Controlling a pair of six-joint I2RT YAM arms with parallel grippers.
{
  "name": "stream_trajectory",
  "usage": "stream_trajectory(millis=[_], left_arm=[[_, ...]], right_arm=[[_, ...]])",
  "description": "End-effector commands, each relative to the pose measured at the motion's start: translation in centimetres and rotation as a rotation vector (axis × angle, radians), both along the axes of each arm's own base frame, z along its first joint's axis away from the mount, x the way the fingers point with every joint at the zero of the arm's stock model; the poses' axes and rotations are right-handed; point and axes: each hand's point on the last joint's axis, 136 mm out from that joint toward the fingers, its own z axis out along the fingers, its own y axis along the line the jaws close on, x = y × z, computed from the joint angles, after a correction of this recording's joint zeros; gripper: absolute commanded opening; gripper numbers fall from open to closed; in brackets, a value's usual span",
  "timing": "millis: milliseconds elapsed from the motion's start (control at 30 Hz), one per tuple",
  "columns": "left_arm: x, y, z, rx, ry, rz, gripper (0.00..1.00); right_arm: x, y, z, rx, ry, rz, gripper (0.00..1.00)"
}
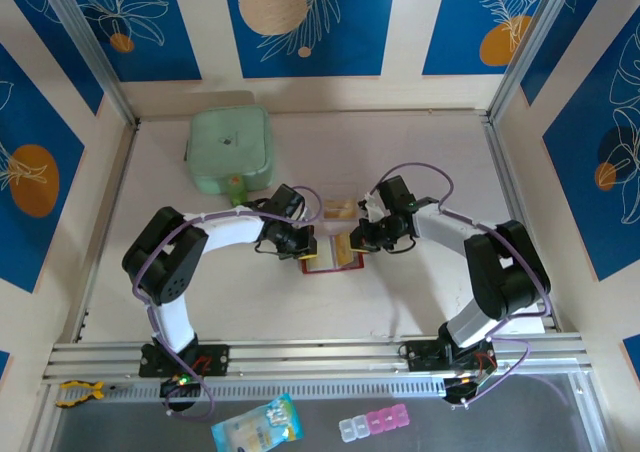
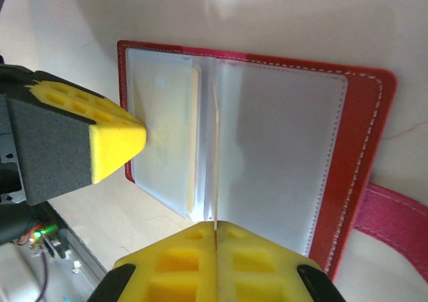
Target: Take the credit cards out of the card holder
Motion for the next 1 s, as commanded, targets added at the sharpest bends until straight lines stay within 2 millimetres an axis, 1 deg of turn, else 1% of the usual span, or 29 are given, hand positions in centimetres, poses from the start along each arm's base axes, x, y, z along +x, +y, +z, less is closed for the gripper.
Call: stream_trajectory(millis=[0,100,233,400,533,600,700,833,967], left_arm=[[0.2,-0.9,2.0,-0.037,-0.021,-0.021,0.07],[0.5,-1.1,2.9,-0.052,-0.038,-0.02,0.08],[0.7,-1.1,3.7,-0.06,-0.06,-0.017,0.09],[0.7,-0.8,4.3,-0.066,-0.084,-0.021,0.11],[0.5,-0.2,4.5,-0.062,-0.099,-0.017,0.12],[0.4,0.3,4.5,-0.058,-0.104,-0.011,0.12],[0.3,0.7,4.4,-0.055,-0.111,0.0,0.13],[0.3,1.1,4.4,-0.056,-0.109,0.01,0.13],[0.3,1.5,4.4,-0.05,-0.112,0.013,0.13]], right_arm=[[0.2,-0.5,2.0,-0.038,-0.08,0.082,0.0],[0.4,-0.9,3.3,-0.084,-0.123,0.157,0.0],[0.7,-1.6,4.2,-0.176,-0.217,0.3,0.0],[1.6,-2.3,4.9,-0.288,-0.36,0.527,0.0],[2.6,-3.3,4.5,-0.431,-0.466,0.704,0.0],[3.0,-3.1,4.7,-0.444,-0.497,0.773,0.0],[3.1,-2.4,4.9,-0.447,-0.528,0.901,0.0],[4.5,-1.7,5.4,-0.456,-0.559,0.975,0.0],[6.3,-1.0,5.8,-0.483,-0.572,1.013,0.0]])
